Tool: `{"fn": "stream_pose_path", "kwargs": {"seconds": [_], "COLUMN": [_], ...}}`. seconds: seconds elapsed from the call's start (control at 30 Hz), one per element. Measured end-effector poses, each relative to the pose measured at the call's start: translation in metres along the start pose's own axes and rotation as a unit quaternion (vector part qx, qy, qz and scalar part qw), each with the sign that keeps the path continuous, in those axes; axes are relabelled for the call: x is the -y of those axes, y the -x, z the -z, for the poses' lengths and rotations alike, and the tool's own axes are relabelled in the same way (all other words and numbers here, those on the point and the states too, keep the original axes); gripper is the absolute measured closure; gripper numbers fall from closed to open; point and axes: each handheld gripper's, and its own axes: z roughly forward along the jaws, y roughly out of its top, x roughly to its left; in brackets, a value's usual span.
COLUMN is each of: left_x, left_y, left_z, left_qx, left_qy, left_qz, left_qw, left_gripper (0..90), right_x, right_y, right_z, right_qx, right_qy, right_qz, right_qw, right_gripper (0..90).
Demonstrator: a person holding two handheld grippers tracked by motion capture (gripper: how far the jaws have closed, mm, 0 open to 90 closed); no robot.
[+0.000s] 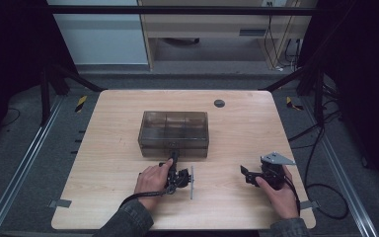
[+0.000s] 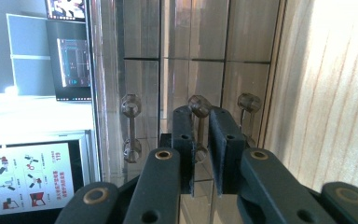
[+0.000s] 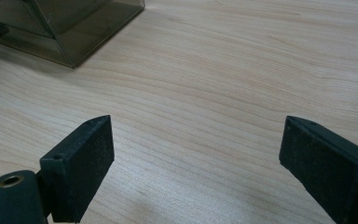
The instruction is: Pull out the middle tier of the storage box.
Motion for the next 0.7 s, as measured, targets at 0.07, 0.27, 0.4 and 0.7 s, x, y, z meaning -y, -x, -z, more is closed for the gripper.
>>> {"fn": "stream_pose_path", "kwargs": {"seconds": [0.07, 0.27, 0.4, 0.7], "left_x": [0.0, 0.0, 0.0, 0.0], "left_y": [0.0, 0.0, 0.0, 0.002], "left_z": [0.0, 0.0, 0.002, 0.014], "left_qx": [0.0, 0.0, 0.0, 0.006], "left_qy": [0.0, 0.0, 0.002, 0.006], "left_qz": [0.0, 0.0, 0.0, 0.001], "left_qw": [1.0, 1.0, 1.0, 1.0], "left_gripper": [80.9, 80.9, 80.9, 80.8], "right_x": [0.0, 0.0, 0.0, 0.0], "right_y": [0.0, 0.001, 0.001, 0.001], "right_z": [0.001, -0.001, 0.001, 0.001], "right_qx": [-0.001, 0.002, 0.002, 0.001], "right_qy": [0.001, 0.0, 0.002, 0.001], "right_qz": [-0.002, 0.001, -0.002, -0.002], "right_qw": [1.0, 1.0, 1.0, 1.0], "right_gripper": [10.4, 10.4, 10.4, 10.4]}}
